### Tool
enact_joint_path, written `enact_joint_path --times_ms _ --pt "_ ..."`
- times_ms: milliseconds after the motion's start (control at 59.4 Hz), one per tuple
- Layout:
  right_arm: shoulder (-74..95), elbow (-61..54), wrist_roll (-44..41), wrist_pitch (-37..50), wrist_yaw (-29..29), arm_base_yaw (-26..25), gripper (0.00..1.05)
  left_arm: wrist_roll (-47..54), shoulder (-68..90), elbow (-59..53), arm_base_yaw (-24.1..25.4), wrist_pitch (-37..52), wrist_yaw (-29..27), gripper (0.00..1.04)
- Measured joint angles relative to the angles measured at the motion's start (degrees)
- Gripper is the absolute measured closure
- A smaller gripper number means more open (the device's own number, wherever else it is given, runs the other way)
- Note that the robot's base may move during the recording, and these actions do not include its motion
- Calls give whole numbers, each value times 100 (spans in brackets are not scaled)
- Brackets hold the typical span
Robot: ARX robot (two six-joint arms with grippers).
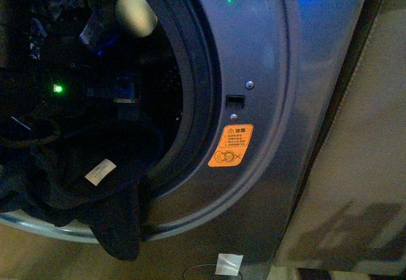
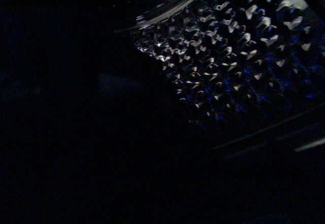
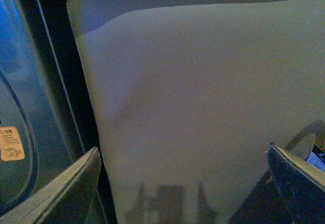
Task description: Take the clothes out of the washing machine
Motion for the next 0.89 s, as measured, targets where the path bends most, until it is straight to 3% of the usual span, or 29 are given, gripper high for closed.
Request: enact_joint_path --times_ms 539,724,758,893 --pt "0 0 0 0 0 0 7 748 1167 881 85 -1110 -1147 7" --pt "0 0 0 0 0 0 7 798 1196 933 133 -1309 -1283 7" --pt "0 0 0 0 0 0 7 811 1193 931 142 -1316 -1298 10" --pt "0 0 0 0 0 0 7 1084 1051 673 190 -1137 -1196 38"
